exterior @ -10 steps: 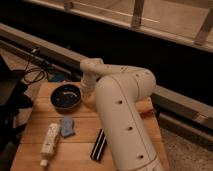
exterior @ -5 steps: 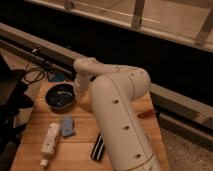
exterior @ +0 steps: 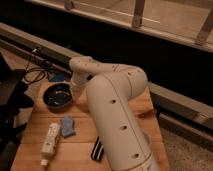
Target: Push the ceramic bowl across the table
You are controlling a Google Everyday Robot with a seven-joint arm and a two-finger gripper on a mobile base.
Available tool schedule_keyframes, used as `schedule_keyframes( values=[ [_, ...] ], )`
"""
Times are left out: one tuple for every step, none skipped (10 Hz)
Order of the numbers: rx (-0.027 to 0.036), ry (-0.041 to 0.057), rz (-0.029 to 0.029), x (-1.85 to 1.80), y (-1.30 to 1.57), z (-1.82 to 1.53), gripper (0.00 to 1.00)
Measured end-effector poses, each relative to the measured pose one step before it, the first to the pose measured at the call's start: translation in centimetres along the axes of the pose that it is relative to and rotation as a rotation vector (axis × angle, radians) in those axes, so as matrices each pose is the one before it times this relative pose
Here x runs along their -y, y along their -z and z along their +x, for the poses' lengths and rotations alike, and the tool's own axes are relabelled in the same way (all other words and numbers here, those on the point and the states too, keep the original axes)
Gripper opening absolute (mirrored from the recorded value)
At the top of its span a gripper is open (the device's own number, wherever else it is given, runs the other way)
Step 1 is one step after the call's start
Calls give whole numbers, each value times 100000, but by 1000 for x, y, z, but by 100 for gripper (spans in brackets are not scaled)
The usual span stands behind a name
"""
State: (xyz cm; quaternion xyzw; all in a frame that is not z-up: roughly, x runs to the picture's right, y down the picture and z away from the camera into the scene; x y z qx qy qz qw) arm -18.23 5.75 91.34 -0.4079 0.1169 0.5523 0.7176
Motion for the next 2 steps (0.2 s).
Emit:
schedule_keyframes(
  values=[
    [17,529,96,-247,-13,-34,0],
    [309,909,159,-790,-102,-292,0]
  ],
)
